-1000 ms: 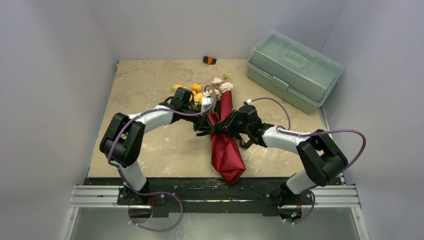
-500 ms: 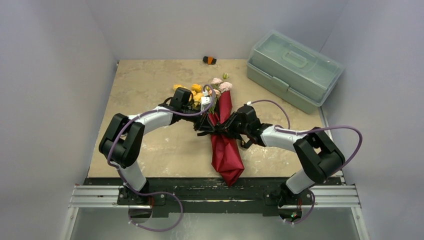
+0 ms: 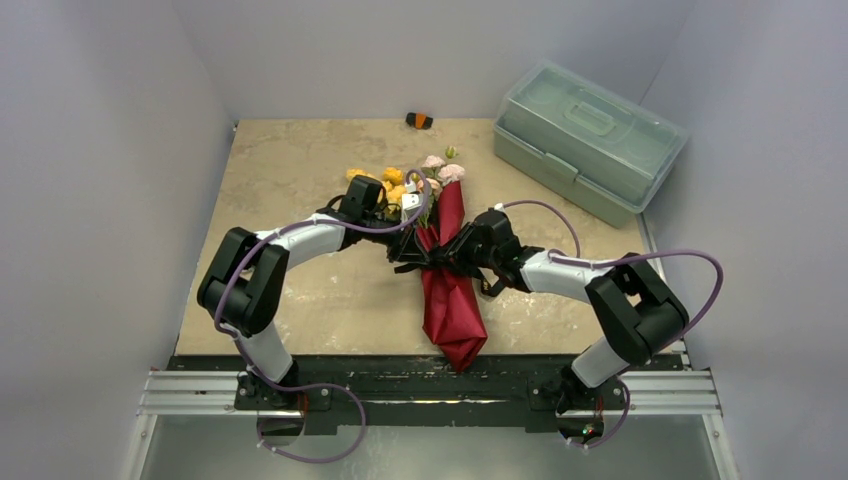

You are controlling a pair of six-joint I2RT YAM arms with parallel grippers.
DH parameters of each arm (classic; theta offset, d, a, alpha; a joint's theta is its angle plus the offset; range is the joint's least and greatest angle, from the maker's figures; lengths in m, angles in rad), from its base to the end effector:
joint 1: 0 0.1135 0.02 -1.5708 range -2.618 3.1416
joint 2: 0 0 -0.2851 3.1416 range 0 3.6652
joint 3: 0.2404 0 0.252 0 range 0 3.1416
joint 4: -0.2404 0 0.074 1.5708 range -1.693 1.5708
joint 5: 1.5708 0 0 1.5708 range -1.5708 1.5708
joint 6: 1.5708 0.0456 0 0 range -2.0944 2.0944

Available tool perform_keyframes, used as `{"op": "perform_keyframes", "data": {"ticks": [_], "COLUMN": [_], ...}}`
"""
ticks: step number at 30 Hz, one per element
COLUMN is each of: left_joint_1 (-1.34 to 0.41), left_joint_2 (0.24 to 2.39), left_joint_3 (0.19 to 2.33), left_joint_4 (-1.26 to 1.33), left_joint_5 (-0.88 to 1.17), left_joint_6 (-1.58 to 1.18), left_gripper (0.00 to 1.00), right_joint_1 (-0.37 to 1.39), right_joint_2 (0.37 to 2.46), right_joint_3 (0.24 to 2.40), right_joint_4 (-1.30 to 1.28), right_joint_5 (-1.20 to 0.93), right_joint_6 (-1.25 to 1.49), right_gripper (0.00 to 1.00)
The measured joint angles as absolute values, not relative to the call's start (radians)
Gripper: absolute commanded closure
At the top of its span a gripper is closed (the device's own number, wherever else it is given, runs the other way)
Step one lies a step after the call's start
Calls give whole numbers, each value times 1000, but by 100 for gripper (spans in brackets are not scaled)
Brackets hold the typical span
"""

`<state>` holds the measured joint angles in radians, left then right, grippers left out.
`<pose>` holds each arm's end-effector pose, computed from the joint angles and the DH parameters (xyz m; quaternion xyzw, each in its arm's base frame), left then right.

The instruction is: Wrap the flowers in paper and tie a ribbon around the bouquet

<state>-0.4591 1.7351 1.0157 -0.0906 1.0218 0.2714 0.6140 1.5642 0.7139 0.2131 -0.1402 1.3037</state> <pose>0.3034 -0.1934 0.2078 0.4589 0.6917 -0.4824 0.2799 0.2583 0.1898 0.1834 0.2715 0.8490 0.4034 0.2067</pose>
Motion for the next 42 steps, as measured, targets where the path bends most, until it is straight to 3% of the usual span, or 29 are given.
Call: {"op": "perform_keyframes", "data": {"ticks": [16,19,27,34,39,42], "left_joint_1": [-458,-458,-458,-458,-458,-458], "left_joint_2": [1735,1735,1735,1733,1700,1647], "left_joint_3": [1016,1015,1015,1015,1002,972], "left_joint_4": [-91,-91,-91,-96,-90,-70], "left_joint_5": [1022,1023,1028,1018,966,914], "left_joint_6": [271,271,272,271,267,237], "left_gripper": [100,100,100,100,79,58], "right_joint_1": [614,614,614,614,614,614], "right_joint_2": [1612,1615,1617,1617,1617,1617], "right_joint_3": [725,725,725,726,755,772], "right_joint_4": [267,270,270,268,223,198], "right_joint_5": [-145,-145,-142,-142,-141,-140], "right_joint_6": [1336,1341,1348,1341,1300,1271], "right_gripper": [74,78,100,100,100,100]}}
